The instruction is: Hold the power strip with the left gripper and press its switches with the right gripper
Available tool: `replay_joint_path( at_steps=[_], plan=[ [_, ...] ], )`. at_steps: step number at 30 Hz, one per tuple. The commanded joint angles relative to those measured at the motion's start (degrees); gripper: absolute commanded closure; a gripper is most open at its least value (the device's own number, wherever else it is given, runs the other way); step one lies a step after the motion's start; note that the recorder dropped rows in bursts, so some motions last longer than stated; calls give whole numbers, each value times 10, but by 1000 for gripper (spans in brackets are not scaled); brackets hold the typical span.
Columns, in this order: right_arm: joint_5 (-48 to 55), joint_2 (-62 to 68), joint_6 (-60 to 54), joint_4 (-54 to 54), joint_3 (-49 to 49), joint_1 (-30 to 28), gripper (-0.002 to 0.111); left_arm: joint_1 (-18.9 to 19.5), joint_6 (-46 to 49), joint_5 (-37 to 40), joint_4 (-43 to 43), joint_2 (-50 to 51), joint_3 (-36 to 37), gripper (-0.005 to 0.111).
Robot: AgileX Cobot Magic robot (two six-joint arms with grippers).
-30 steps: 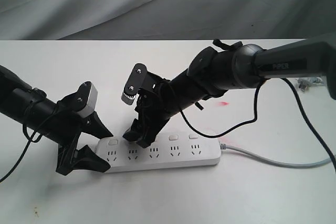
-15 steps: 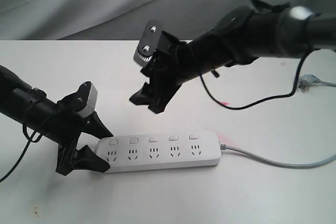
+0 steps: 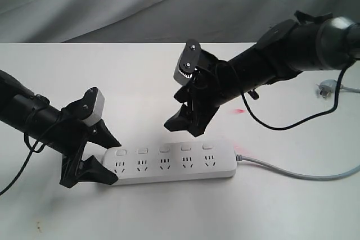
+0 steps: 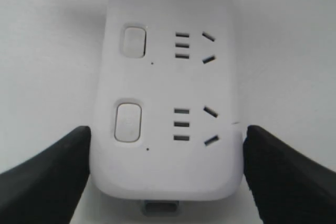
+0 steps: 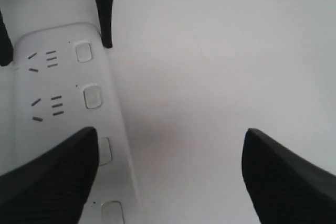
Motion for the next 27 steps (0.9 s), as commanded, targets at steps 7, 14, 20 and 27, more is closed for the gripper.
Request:
replay_joint_path(
  at_steps=[7, 14, 20, 27],
  plan=[
    [-33, 45, -38, 46, 4, 32, 38, -3, 5, -8, 14, 1, 0, 59],
    [-48, 55, -30, 32, 4, 35, 38, -3, 5, -8, 14, 1, 0, 59],
    [-63, 55, -29, 32, 4, 35, 38, -3, 5, -8, 14, 1, 0, 59],
    [-72, 55, 6, -22, 4, 35, 38, -3, 5, -8, 14, 1, 0, 59]
  ],
)
